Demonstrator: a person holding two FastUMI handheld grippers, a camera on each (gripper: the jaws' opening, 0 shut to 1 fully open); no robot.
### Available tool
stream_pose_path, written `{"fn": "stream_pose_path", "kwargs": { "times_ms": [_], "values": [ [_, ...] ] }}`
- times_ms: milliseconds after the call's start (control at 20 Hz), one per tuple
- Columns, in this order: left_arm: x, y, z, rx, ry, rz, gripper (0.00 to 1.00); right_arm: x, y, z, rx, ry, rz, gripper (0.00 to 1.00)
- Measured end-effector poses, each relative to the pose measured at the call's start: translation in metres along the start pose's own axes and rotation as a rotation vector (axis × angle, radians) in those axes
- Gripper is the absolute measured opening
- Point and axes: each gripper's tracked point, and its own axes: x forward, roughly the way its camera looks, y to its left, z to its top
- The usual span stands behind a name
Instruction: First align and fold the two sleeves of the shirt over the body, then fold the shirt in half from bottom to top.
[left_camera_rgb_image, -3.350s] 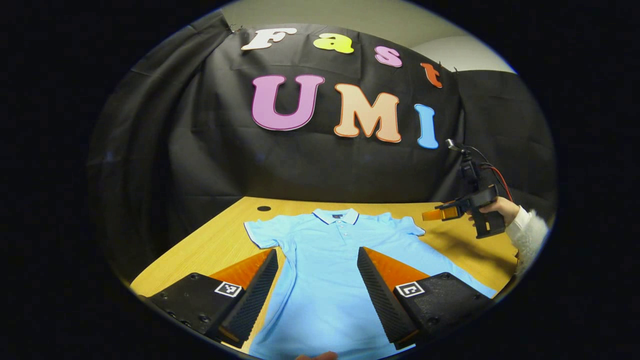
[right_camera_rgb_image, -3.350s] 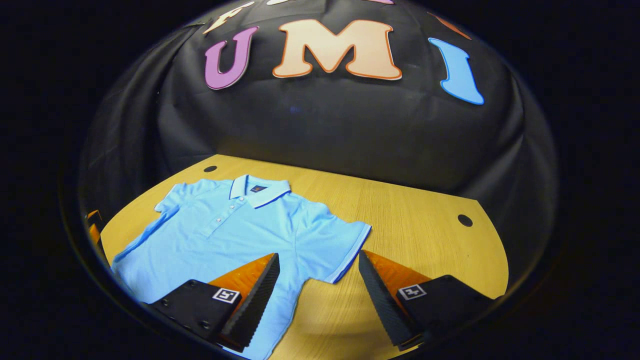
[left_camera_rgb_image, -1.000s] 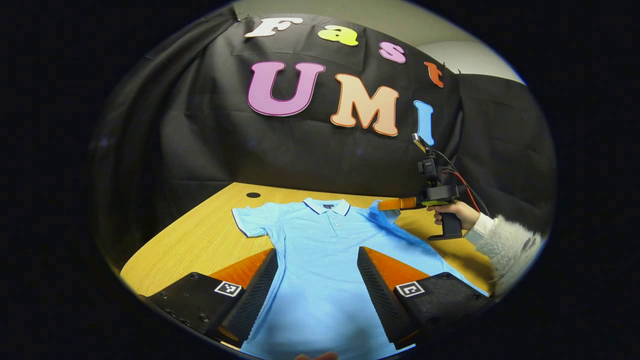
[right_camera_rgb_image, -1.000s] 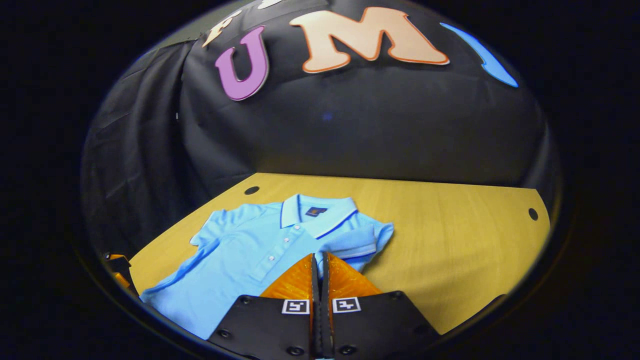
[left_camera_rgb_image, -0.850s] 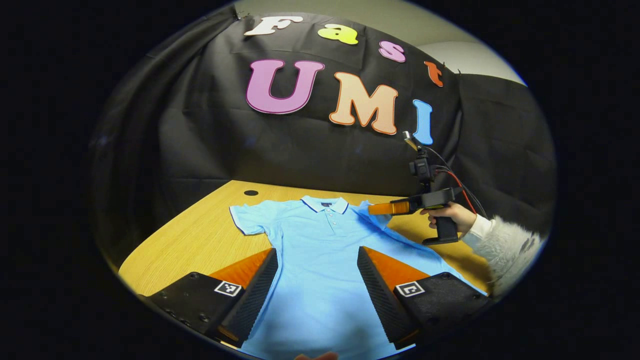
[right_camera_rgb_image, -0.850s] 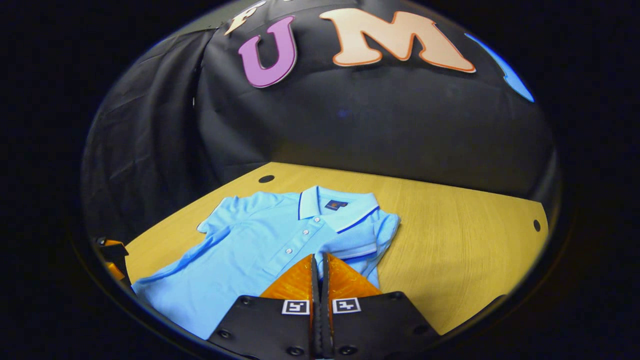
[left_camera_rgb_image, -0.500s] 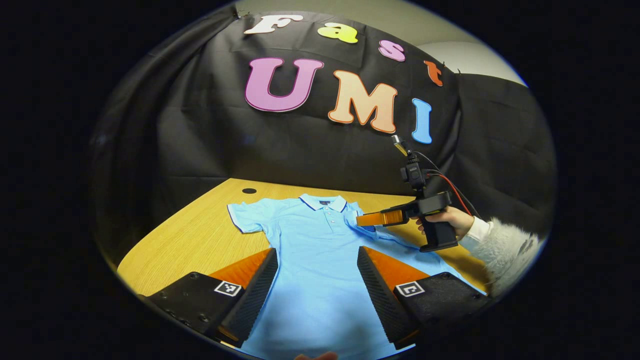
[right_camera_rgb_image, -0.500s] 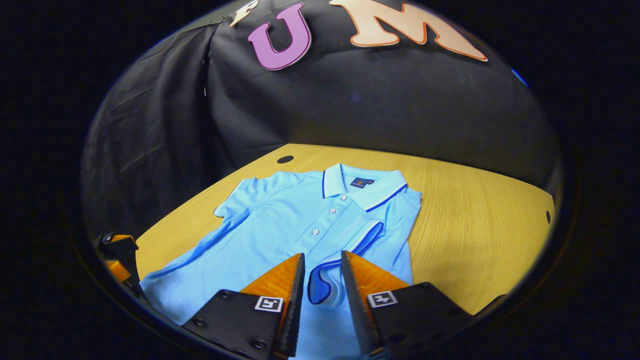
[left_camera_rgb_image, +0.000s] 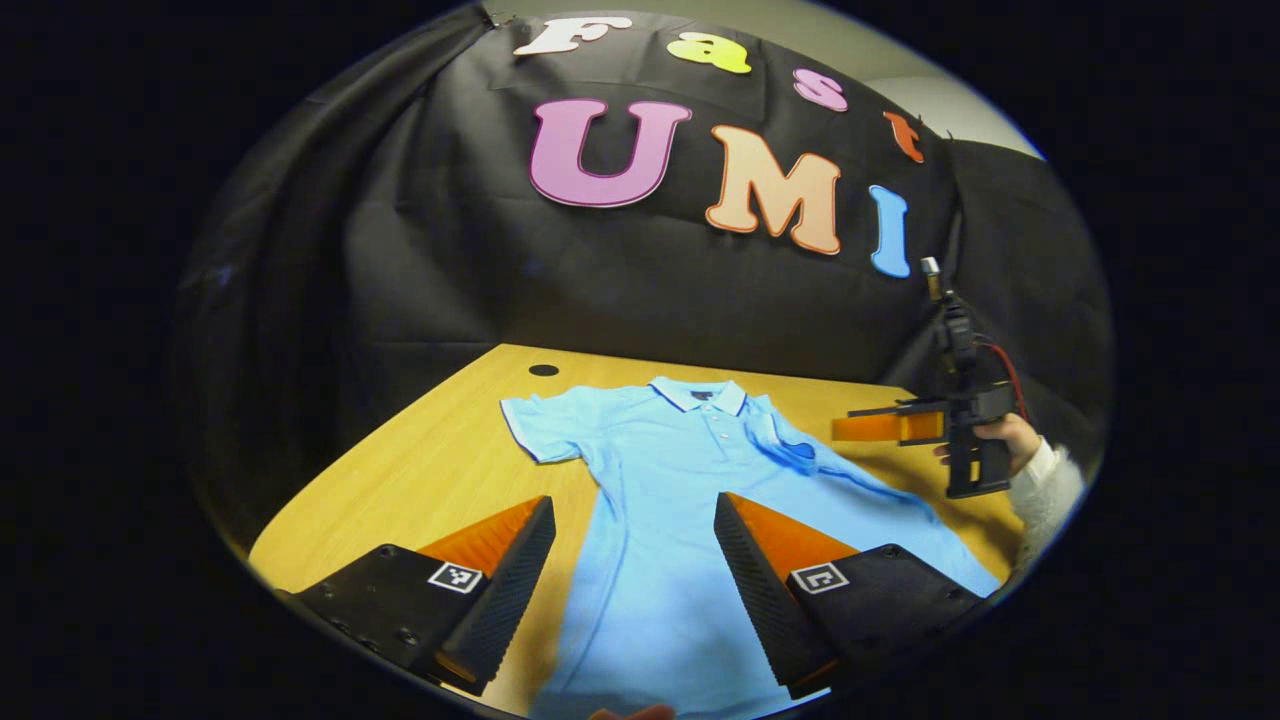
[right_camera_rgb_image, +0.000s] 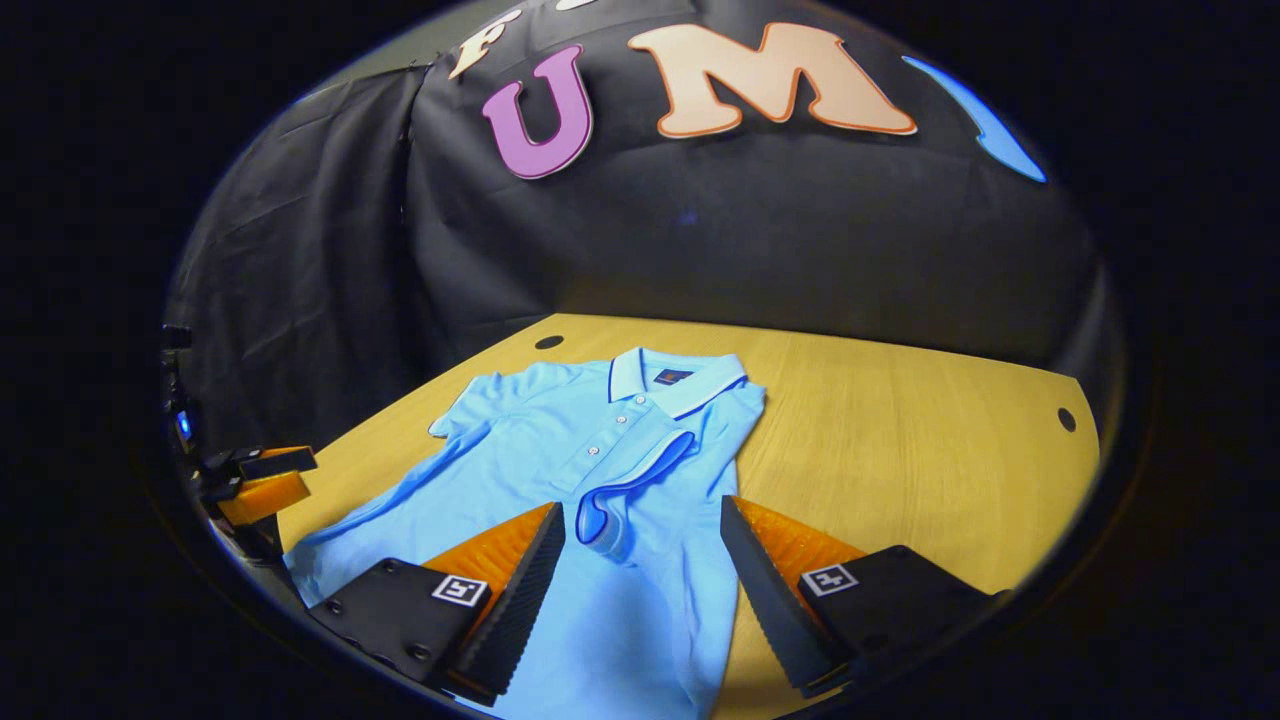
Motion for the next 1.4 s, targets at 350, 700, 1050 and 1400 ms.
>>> {"fn": "stream_pose_path", "kwargs": {
  "times_ms": [350, 700, 1050, 1400],
  "values": [
    [0.062, 0.049, 0.01, 0.052, 0.102, 0.044, 0.95, -0.079, -0.021, -0.028, -0.035, -0.069, -0.061, 0.98],
    [0.13, 0.057, 0.022, 0.091, 0.208, 0.008, 0.94, -0.137, -0.037, -0.058, -0.041, -0.118, -0.152, 0.98],
    [0.196, 0.097, 0.017, -0.044, 0.304, 0.085, 0.94, -0.166, -0.043, -0.058, -0.016, -0.167, -0.182, 0.98],
    [0.215, 0.117, -0.004, -0.073, 0.362, 0.127, 0.92, -0.172, -0.044, -0.055, -0.01, -0.194, -0.187, 0.98]
  ]
}}
